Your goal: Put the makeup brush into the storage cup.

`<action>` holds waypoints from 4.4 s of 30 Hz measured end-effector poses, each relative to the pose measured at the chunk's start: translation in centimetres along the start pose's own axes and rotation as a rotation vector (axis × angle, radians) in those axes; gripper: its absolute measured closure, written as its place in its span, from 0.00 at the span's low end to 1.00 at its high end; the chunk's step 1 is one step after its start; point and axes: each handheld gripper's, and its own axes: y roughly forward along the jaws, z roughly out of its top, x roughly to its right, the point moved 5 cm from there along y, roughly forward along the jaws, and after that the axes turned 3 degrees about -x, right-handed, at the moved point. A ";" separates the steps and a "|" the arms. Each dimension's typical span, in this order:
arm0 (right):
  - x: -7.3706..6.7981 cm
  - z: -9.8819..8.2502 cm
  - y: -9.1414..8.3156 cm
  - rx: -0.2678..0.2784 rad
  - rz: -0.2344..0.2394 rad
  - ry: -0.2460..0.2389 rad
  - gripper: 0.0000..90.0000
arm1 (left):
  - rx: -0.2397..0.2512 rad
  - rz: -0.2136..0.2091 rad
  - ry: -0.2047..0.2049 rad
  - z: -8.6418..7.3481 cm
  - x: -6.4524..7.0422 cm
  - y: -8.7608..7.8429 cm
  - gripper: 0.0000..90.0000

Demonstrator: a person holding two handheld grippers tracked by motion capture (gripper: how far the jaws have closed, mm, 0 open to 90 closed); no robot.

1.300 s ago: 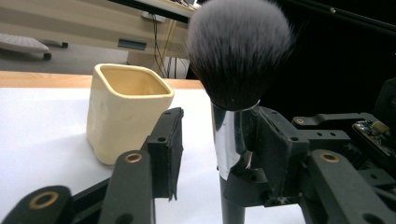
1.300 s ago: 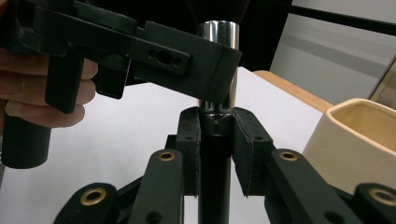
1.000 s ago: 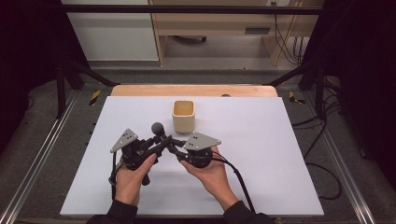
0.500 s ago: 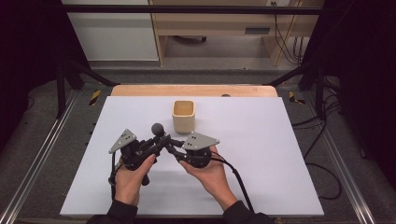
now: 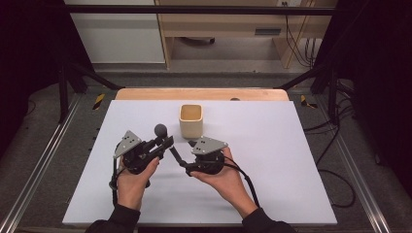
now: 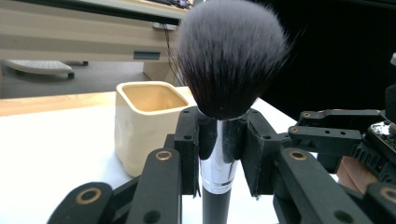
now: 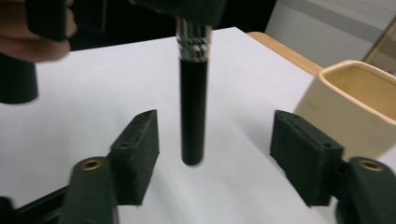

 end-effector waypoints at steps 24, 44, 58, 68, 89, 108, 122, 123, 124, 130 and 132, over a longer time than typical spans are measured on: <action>2.0 -0.5 -2.0 -0.030 -0.030 0.074 0.06 | 0.016 0.044 0.047 2.2 -1.4 -1.8 0.78; 4.5 -2.6 -5.3 0.001 -0.096 0.137 0.05 | 0.007 0.031 0.075 3.1 -0.5 -1.1 0.78; 6.1 -4.4 -7.7 0.020 -0.152 0.181 0.05 | 0.008 0.036 0.078 3.6 -0.7 -1.1 0.78; 6.9 -6.3 -9.4 0.033 -0.185 0.220 0.05 | 0.008 0.037 0.087 4.1 -0.6 -0.9 0.78; 7.8 -10.3 -11.8 0.059 -0.290 0.268 0.05 | 0.013 0.040 0.092 5.1 -0.6 -0.3 0.78; 8.2 -13.8 -12.7 0.133 -0.409 0.305 0.06 | -0.010 0.084 0.154 7.9 -0.9 2.6 0.78; 8.2 -14.2 -12.8 0.146 -0.414 0.289 0.05 | -0.015 0.121 0.146 8.6 -2.0 4.3 0.78; 8.2 -14.2 -12.8 0.146 -0.414 0.289 0.05 | -0.015 0.121 0.146 8.6 -2.0 4.3 0.78; 8.2 -14.3 -12.8 0.153 -0.413 0.283 0.06 | -0.015 0.122 0.144 8.7 -2.0 4.5 0.78; 8.3 -14.2 -12.8 0.170 -0.420 0.260 0.06 | -0.018 0.118 0.152 8.7 -1.8 5.3 0.78; 8.2 -14.1 -12.8 0.187 -0.427 0.240 0.06 | -0.017 0.116 0.157 8.8 -1.5 5.8 0.78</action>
